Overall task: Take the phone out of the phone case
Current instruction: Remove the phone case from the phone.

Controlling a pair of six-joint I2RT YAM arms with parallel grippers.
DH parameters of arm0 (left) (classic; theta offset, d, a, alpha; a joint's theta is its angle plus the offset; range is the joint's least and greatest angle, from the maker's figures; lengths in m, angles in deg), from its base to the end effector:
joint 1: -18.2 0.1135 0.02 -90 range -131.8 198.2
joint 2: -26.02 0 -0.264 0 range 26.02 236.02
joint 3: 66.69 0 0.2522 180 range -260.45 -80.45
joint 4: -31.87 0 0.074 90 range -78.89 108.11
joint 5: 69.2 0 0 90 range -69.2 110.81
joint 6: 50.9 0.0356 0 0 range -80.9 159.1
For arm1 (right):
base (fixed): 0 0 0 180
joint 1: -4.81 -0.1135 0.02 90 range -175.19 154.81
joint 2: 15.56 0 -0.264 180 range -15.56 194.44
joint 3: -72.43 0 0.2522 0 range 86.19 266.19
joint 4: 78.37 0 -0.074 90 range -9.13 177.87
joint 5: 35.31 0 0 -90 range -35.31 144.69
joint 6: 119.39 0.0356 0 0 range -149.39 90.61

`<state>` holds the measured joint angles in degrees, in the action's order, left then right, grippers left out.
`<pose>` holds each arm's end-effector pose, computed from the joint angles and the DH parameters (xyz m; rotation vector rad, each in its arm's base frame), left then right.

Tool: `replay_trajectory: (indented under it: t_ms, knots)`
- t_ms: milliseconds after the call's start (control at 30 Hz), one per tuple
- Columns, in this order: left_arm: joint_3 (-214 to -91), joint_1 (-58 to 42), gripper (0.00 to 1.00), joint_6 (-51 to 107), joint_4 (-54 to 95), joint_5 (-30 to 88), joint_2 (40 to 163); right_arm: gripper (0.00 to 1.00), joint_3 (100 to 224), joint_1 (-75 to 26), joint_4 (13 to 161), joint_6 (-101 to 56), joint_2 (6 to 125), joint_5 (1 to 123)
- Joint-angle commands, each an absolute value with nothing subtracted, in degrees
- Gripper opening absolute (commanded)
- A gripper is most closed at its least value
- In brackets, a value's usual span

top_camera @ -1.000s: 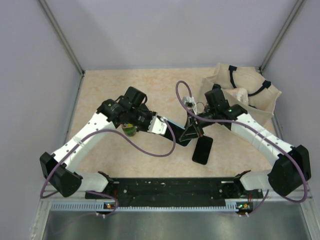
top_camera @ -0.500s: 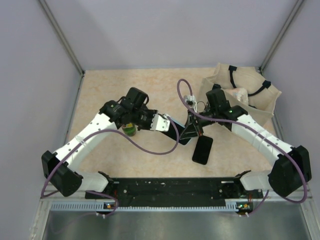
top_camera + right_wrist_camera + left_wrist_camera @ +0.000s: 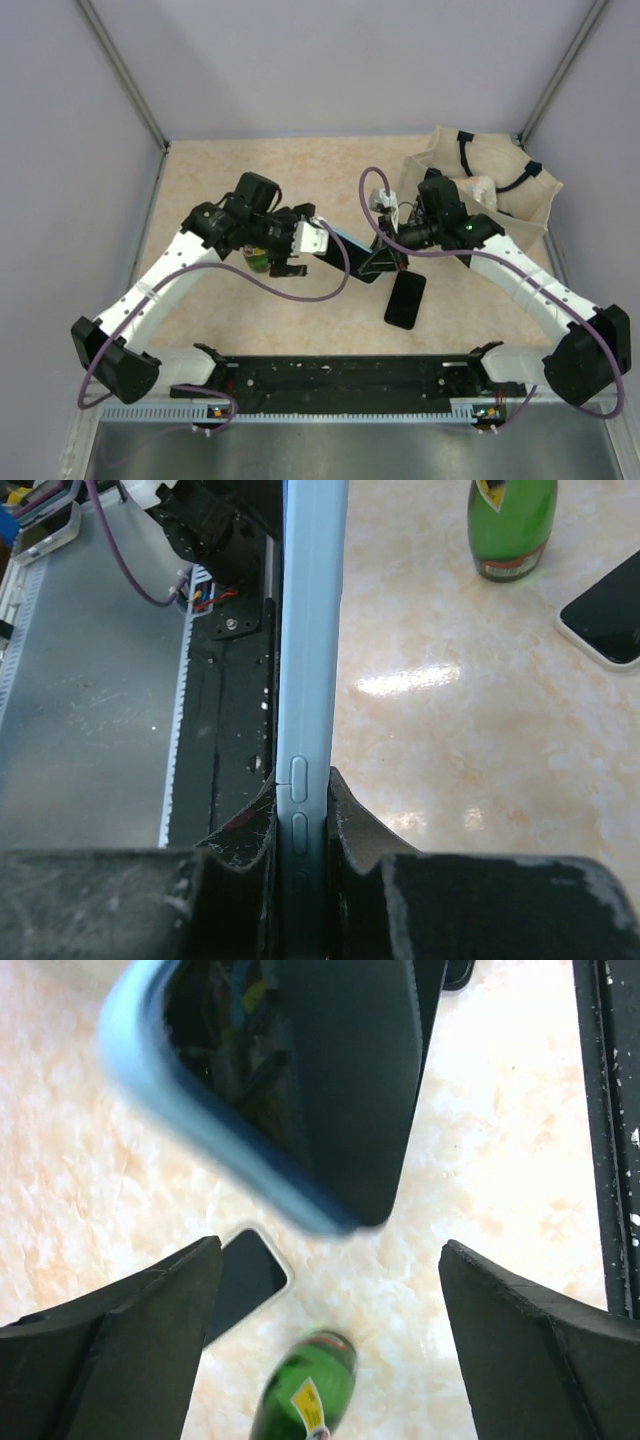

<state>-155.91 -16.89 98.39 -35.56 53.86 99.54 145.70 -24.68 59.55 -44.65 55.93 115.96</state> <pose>0.1952 -0.1609 0.3534 1.8730 1.4079 -0.5069 0.2090 0.1541 0.3127 -1.3136 1.6988 1.3358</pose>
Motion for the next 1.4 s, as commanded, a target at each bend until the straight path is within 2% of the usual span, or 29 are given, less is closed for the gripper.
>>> replay_trajectory:
  t_ms: [0, 200, 333, 533, 733, 867, 1367]
  knots:
    - [-158.7, -11.2, 0.96, 95.9, -38.8, 61.6, 94.9, 0.00, 148.7, -25.1, 61.9, -48.4, 53.2, 115.0]
    - [-160.1, -5.4, 0.96, 82.4, -31.8, 73.3, 92.8, 0.00, 149.2, -25.5, 61.5, -49.1, 53.2, 113.5]
    - [-157.0, -5.3, 0.91, 61.0, -18.2, 79.3, 93.0, 0.00, 149.8, -25.9, 61.5, -49.2, 53.4, 113.4]
    - [-150.9, -5.3, 0.85, 31.7, 5.2, 82.5, 94.3, 0.00, 149.8, -26.1, 61.5, -49.4, 53.4, 113.3]
    - [-146.6, -5.6, 0.77, 15.0, 19.2, 83.1, 96.9, 0.00, 149.9, -26.2, 61.7, -49.6, 53.4, 113.0]
    - [-145.6, -6.8, 0.73, 11.0, 21.3, 83.1, 98.8, 0.00, 150.0, -26.4, 61.9, -49.7, 53.5, 112.8]
    - [-141.9, -8.6, 0.50, 11.2, 20.4, 79.7, 98.3, 0.00, 149.8, -26.4, 62.0, -49.4, 53.7, 111.9]
